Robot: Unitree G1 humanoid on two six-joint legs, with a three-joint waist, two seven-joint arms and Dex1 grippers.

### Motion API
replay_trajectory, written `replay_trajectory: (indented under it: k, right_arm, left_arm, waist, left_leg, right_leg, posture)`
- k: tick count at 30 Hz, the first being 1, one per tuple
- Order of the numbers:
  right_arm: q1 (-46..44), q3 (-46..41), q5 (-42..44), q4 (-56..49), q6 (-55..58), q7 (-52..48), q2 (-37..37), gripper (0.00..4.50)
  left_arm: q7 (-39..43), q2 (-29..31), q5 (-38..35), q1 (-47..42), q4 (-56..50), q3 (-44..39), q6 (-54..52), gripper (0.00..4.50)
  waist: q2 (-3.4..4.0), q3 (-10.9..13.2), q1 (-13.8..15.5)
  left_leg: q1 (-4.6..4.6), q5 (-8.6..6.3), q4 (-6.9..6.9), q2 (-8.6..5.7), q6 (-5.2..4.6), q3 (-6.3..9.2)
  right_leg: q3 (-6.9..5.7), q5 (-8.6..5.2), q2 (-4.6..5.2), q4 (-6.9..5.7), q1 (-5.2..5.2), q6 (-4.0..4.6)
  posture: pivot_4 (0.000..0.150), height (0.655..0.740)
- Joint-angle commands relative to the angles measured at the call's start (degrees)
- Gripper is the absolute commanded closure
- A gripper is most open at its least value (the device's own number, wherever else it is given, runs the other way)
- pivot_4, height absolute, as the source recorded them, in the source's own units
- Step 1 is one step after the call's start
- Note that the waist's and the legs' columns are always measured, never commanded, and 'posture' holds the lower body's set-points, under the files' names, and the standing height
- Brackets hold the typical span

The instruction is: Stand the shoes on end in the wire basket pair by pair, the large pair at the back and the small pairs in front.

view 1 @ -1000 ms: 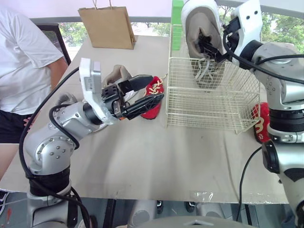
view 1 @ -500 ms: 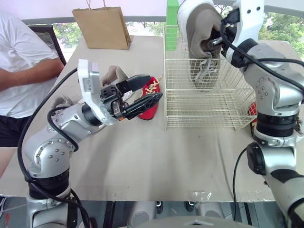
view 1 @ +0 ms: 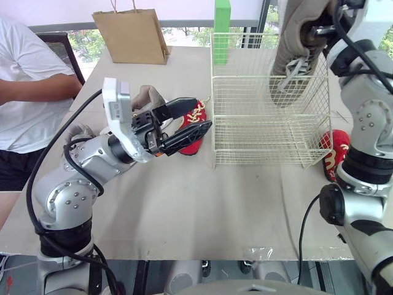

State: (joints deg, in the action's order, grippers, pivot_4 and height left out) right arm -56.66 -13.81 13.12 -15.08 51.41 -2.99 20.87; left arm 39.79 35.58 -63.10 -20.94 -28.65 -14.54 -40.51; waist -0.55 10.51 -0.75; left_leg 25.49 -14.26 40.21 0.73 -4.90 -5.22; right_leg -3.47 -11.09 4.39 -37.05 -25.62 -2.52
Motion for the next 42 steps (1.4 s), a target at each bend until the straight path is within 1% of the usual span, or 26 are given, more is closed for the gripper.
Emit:
replay_trajectory:
  k: [1, 4, 7, 9, 11, 12, 13, 17, 20, 21, 22, 23, 27, 29, 31, 33, 35, 36, 37, 40, 41, 42]
  right_arm:
    - [0.8, -3.2, 1.8, -0.1, -2.0, -1.5, 1.1, 4.47]
    - [5.7, -4.3, 3.4, 3.7, -3.2, -3.5, 0.4, 4.47]
    - [11.1, -2.8, 3.2, 8.2, -5.4, -6.7, 2.0, 4.47]
    - [13.4, -3.2, 4.5, 10.1, -5.1, -8.5, 2.3, 4.47]
    - [13.8, -3.7, 5.0, 10.8, -5.5, -8.9, 2.8, 4.47]
    - [13.8, -3.7, 5.3, 11.0, -5.6, -9.2, 3.2, 4.47]
    - [13.8, -3.8, 5.6, 11.0, -5.5, -9.6, 3.7, 4.47]
    - [13.6, -4.6, 7.9, 10.0, -4.9, -13.2, 7.4, 2.98]
    - [14.7, -5.2, 9.0, 7.4, -6.1, -15.4, 10.3, 1.46]
    - [15.3, -5.9, 9.8, 6.1, -6.2, -16.1, 11.1, 0.84]
    - [16.1, -6.2, 10.1, 4.8, -6.3, -16.7, 12.1, 0.49]
    - [17.5, -6.6, 10.2, 3.0, -6.9, -17.9, 13.6, 0.04]
    - [23.6, -11.8, 13.5, -3.1, -6.4, -22.0, 19.0, 0.04]
    - [29.6, -16.8, 18.1, -7.1, -5.9, -27.8, 22.0, 0.04]
    - [37.0, -22.4, 25.9, -13.4, -5.0, -35.5, 24.1, 0.04]
    - [42.1, -26.2, 33.9, -18.5, -4.5, -40.7, 25.0, 0.04]
    - [43.9, -25.3, 41.7, -23.3, -3.1, -39.5, 24.0, 0.04]
    - [45.1, -23.3, 44.0, -26.1, -3.2, -39.4, 23.4, 0.04]
    - [46.2, -21.2, 44.5, -28.4, -3.9, -39.2, 22.9, 0.04]
    - [47.1, -14.8, 46.7, -32.6, -4.8, -36.7, 21.3, 0.04]
    - [47.0, -12.8, 46.8, -33.5, -5.1, -36.0, 21.2, 0.04]
    - [46.7, -10.4, 46.0, -34.2, -5.8, -35.6, 20.7, 0.04]
  left_arm:
    - [0.7, 0.2, -0.4, -0.4, -1.0, -0.4, 1.2, 0.0]
    - [1.1, 0.6, -0.3, 0.1, -1.1, -0.7, 1.2, 0.0]
    - [1.0, 0.7, -0.2, 0.5, -1.5, -0.9, 1.3, 0.0]
    - [0.6, 0.8, -0.2, 1.1, -2.0, -1.2, 1.3, 0.0]
    - [0.3, 0.9, -0.3, 1.5, -2.4, -1.5, 1.3, 0.0]
    - [0.2, 0.9, -0.4, 1.7, -2.5, -1.5, 1.3, 0.0]
    - [-0.1, 0.9, -0.5, 1.8, -2.8, -1.5, 1.3, 0.0]
    - [-1.0, 0.6, -0.9, 2.4, -3.0, -1.7, 1.2, 0.0]
    - [-1.9, 0.1, -0.9, 2.5, -2.9, -1.4, 1.2, 0.0]
    - [-2.6, -0.3, -1.1, 2.4, -2.8, -1.2, 1.2, 0.0]
    - [-3.1, -0.7, -1.2, 2.4, -2.7, -1.1, 1.2, 0.0]
    - [-3.7, -1.1, -1.5, 2.3, -2.6, -1.1, 1.1, 0.0]
    - [-7.9, -2.6, -2.4, 2.1, -0.2, -2.8, 0.6, 0.0]
    - [-10.9, -3.3, -1.6, 2.1, 1.7, -4.4, 1.3, 0.0]
    - [-14.2, -3.6, 0.3, 1.8, 4.5, -6.3, 2.2, 0.0]
    - [-16.5, -3.5, 0.9, 1.6, 6.3, -7.7, 2.1, 0.0]
    - [-15.7, -1.6, 1.5, 1.6, 9.7, -9.8, 1.9, 0.0]
    - [-15.0, -0.2, 2.4, 1.6, 11.5, -10.5, 1.8, 0.0]
    - [-14.5, 1.1, 3.0, 1.5, 13.2, -11.0, 1.4, 0.0]
    - [-12.1, 8.4, 4.5, 0.4, 19.0, -11.3, -2.7, 0.0]
    - [-10.9, 11.3, 6.2, 0.2, 20.9, -10.5, -3.8, 0.0]
    - [-7.4, 15.8, 8.4, -0.9, 25.0, -8.8, -5.1, 0.0]
  waist:
    - [0.0, 0.0, 0.0]
    - [-0.11, -0.1, 0.2]
    - [-0.1, -0.1, 0.2]
    - [-0.35, -0.3, 0.3]
    - [-0.37, -0.3, 0.3]
    - [-0.38, -0.3, 0.3]
    - [-0.39, -0.3, 0.3]
    - [-0.48, -0.4, 0.6]
    - [-0.47, -0.4, 0.7]
    - [-0.47, -0.4, 0.7]
    - [-0.46, -0.4, 0.7]
    - [-0.44, -0.4, 0.8]
    - [-0.32, -0.3, 1.5]
    - [-0.31, -0.3, 2.0]
    - [-0.29, -0.3, 2.5]
    - [-0.28, -0.3, 2.2]
    - [-0.26, -0.3, 1.3]
    - [-0.28, -0.2, 1.0]
    - [-0.29, -0.3, 0.7]
    - [-0.31, -0.2, 0.4]
    - [-0.23, -0.2, 0.4]
    - [-0.24, -0.2, 0.4]
  left_leg:
    - [0.0, 0.0, 0.0, 0.0, 0.0, 0.0]
    - [-0.01, 0.0, 0.0, 0.01, 0.0, 0.07]
    - [-0.02, 0.0, 0.0, -0.04, -0.01, 0.04]
    - [-0.13, -0.01, 0.0, -0.01, -0.01, 0.09]
    - [-0.68, -0.03, -0.07, 0.06, -0.02, 0.21]
    - [-0.87, -0.05, -0.1, 0.06, -0.02, 0.23]
    - [-0.88, -0.05, -0.1, 0.07, -0.01, 0.25]
    - [-0.89, -0.14, -0.09, 0.06, 0.22, 0.32]
    - [-0.85, -0.13, -0.09, 0.01, 0.17, 0.31]
    - [-0.84, -0.12, -0.09, 0.0, 0.15, 0.31]
    - [-0.84, -0.11, -0.09, 0.0, 0.13, 0.31]
    - [-0.82, -0.1, -0.09, 0.0, 0.11, 0.32]
    - [-0.73, -0.04, -0.15, 0.01, 0.0, 0.29]
    - [-0.69, -0.04, -0.15, 0.01, 0.0, 0.32]
    - [-0.66, -0.04, -0.19, 0.0, -0.02, 0.41]
    - [-0.69, -0.06, -0.21, 0.07, -0.04, 0.4]
    - [-0.76, -0.19, -0.22, 0.2, -0.27, 0.29]
    - [-0.82, -0.21, -0.22, 0.28, -0.29, 0.22]
    - [-0.85, -0.22, -0.21, 0.35, -0.28, 0.21]
    - [-0.86, -0.33, -0.22, 0.48, 0.03, 0.27]
    - [-0.83, -0.33, -0.22, 0.49, 0.06, 0.27]
    - [-0.78, -0.33, -0.22, 0.49, 0.08, 0.25]
  right_leg:
    - [0.0, 0.0, -0.01, 0.0, 0.0, 0.0]
    - [-0.02, 0.0, -0.03, 0.05, 0.08, 0.0]
    - [0.02, 0.0, 0.01, 0.08, 0.1, -0.01]
    - [0.0, 0.0, -0.03, 0.11, 0.23, 0.0]
    - [-0.15, -0.03, -0.07, 0.31, 0.85, 0.0]
    - [-0.16, -0.16, -0.05, 0.32, 1.04, 0.2]
    - [-0.18, -0.17, -0.04, 0.32, 1.05, 0.22]
    - [-0.24, -0.16, 0.07, 0.3, 1.07, 0.25]
    - [-0.24, -0.16, 0.15, 0.3, 1.05, 0.25]
    - [-0.24, -0.16, 0.16, 0.3, 1.04, 0.25]
    - [-0.24, -0.16, 0.17, 0.3, 1.04, 0.25]
    - [-0.24, -0.16, 0.17, 0.31, 1.03, 0.25]
    - [-0.21, -0.17, 0.19, 0.32, 0.89, 0.24]
    - [-0.17, -0.17, 0.23, 0.34, 0.89, 0.24]
    - [-0.17, -0.18, 0.21, 0.4, 0.92, 0.24]
    - [-0.11, -0.18, 0.23, 0.46, 0.94, 0.23]
    - [-0.02, -0.17, 0.21, 0.45, 0.92, 0.23]
    - [0.01, -0.18, 0.18, 0.44, 0.92, 0.21]
    - [0.03, -0.25, 0.16, 0.44, 0.92, 0.1]
    - [-0.07, -0.24, 0.13, 0.44, 0.89, 0.13]
    - [-0.1, -0.24, 0.13, 0.42, 0.82, 0.14]
    - [-0.11, -0.24, 0.17, 0.43, 0.78, 0.14]
  posture:
    - [0.15, 0.74]
    - [0.15, 0.74]
    - [0.15, 0.74]
    - [0.15, 0.74]
    - [0.15, 0.74]
    - [0.15, 0.74]
    - [0.15, 0.74]
    - [0.15, 0.74]
    - [0.15, 0.74]
    - [0.15, 0.74]
    - [0.15, 0.74]
    - [0.15, 0.74]
    - [0.15, 0.74]
    - [0.15, 0.74]
    - [0.15, 0.74]
    - [0.15, 0.74]
    - [0.15, 0.74]
    - [0.15, 0.74]
    - [0.15, 0.74]
    - [0.15, 0.74]
    - [0.15, 0.74]
    - [0.15, 0.74]
